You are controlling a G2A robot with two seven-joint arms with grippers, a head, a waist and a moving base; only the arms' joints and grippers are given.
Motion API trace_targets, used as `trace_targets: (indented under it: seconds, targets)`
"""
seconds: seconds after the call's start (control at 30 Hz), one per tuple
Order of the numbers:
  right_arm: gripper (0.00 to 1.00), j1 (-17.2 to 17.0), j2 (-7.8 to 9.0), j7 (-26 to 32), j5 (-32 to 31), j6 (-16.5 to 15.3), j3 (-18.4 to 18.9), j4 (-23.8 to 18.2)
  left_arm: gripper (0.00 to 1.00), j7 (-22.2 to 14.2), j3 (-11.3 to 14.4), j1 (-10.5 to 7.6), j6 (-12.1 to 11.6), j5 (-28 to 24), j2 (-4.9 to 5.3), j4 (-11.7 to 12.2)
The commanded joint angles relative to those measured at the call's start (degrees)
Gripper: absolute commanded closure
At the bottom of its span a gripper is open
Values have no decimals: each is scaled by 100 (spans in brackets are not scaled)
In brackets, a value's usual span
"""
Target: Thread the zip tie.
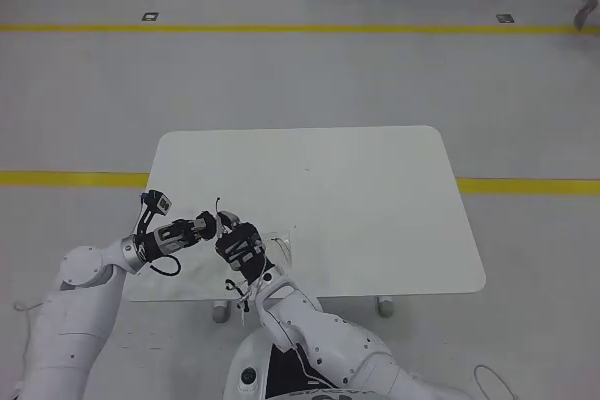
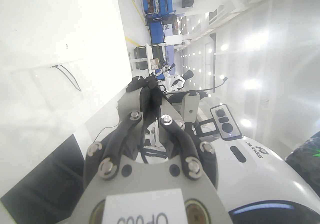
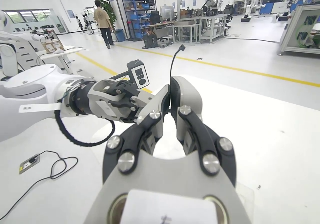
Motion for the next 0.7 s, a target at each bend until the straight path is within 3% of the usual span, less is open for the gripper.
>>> trace_targets:
  seconds: [0.0, 0.67]
  targets:
    - [100, 4, -20, -43, 1, 26, -6, 40, 100, 0, 0, 0, 0, 0, 0, 0]
    - [100, -31, -158, -230, -177, 114, 11, 198, 100, 0, 0, 0, 0, 0, 0, 0]
